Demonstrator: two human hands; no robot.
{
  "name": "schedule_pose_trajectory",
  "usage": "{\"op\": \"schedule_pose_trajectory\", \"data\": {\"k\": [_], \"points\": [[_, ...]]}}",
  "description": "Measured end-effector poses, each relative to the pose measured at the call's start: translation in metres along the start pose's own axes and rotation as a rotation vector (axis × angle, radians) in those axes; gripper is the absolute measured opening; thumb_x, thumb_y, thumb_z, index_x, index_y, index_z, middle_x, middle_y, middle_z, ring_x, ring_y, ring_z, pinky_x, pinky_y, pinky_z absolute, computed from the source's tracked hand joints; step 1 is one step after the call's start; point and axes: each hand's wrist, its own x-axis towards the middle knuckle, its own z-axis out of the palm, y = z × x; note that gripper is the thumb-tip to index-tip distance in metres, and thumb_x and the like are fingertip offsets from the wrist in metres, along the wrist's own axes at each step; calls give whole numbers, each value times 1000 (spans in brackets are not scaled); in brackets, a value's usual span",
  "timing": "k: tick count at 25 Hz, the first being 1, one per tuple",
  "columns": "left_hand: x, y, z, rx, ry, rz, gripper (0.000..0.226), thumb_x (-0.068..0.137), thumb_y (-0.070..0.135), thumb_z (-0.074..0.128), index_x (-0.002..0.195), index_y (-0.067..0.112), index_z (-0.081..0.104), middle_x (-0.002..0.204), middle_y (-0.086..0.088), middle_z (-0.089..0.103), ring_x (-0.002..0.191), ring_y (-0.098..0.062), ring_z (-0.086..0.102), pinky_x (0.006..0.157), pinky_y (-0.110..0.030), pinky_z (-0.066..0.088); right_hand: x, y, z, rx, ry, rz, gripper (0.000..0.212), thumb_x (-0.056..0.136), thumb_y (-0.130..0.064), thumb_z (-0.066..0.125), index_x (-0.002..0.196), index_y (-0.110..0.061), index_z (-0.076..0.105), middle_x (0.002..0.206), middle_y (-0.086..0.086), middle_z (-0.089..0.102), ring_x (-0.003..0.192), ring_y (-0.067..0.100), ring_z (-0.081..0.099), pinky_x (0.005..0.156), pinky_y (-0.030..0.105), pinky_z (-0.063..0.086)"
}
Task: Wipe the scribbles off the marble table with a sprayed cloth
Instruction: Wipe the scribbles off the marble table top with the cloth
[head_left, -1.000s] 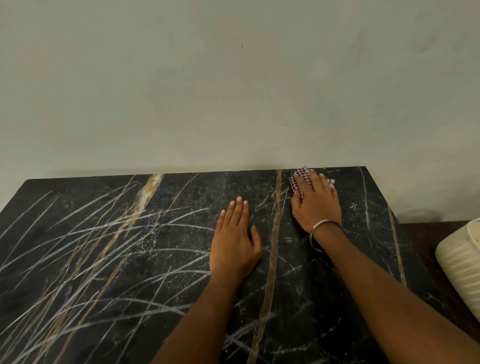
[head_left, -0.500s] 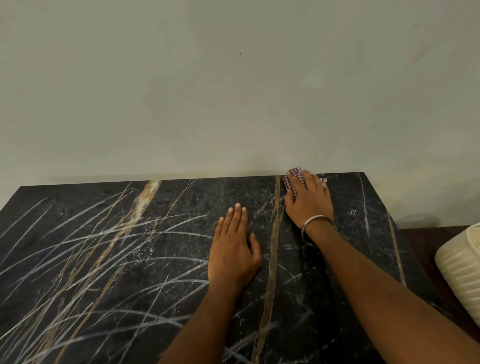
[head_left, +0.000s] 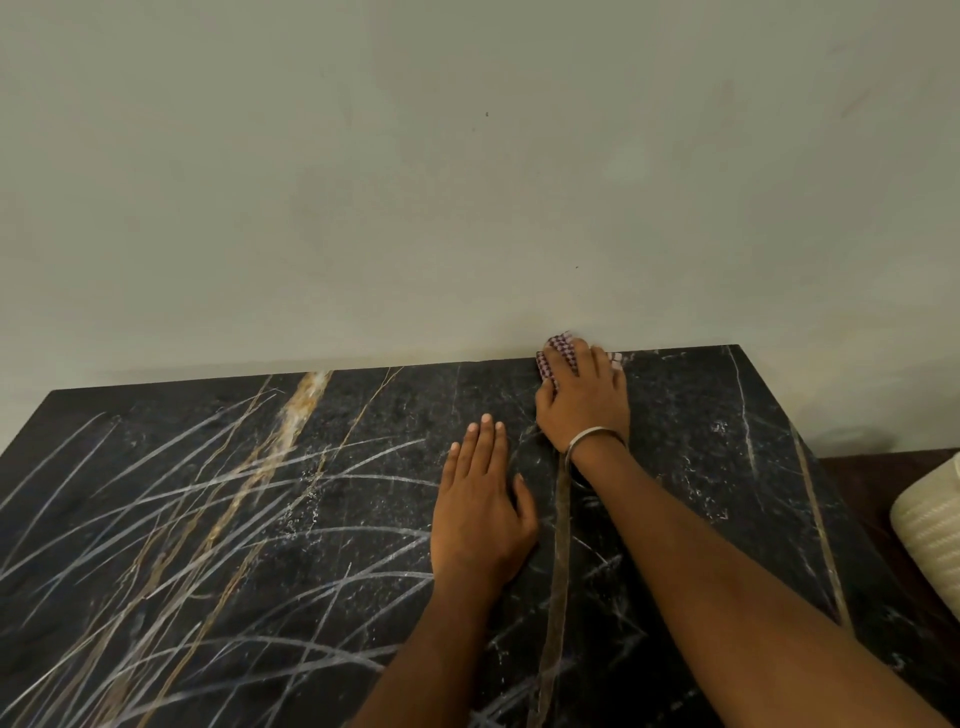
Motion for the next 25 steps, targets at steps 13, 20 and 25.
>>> {"op": "schedule_pose_trajectory", "data": {"k": [13, 20, 25], "points": [[-1, -2, -1, -21, 10, 5, 63, 98, 38, 26, 155, 17, 7, 162, 2, -2, 147, -7, -9, 120, -29, -7, -27, -19, 1, -13, -1, -12, 54, 96, -41, 31, 149, -30, 25, 158, 5, 18, 146, 28, 12, 120, 47, 9], [0, -2, 2, -31, 25, 9, 62, 99, 39, 25, 155, 18, 9, 162, 3, 1, 148, -7, -5, 121, -30, -5, -22, 33, -11, -51, 33, 89, 53, 96, -40, 31, 148, -29, 29, 156, 5, 24, 144, 28, 17, 117, 50, 17], [0, -1, 3, -10, 16, 2, 63, 98, 39, 25, 155, 17, 9, 162, 2, 0, 148, -8, -5, 121, -30, -5, -50, -4, -6, -24, 19, 19, 55, 95, -40, 32, 149, -31, 26, 157, 5, 20, 145, 29, 14, 119, 49, 12]]}}
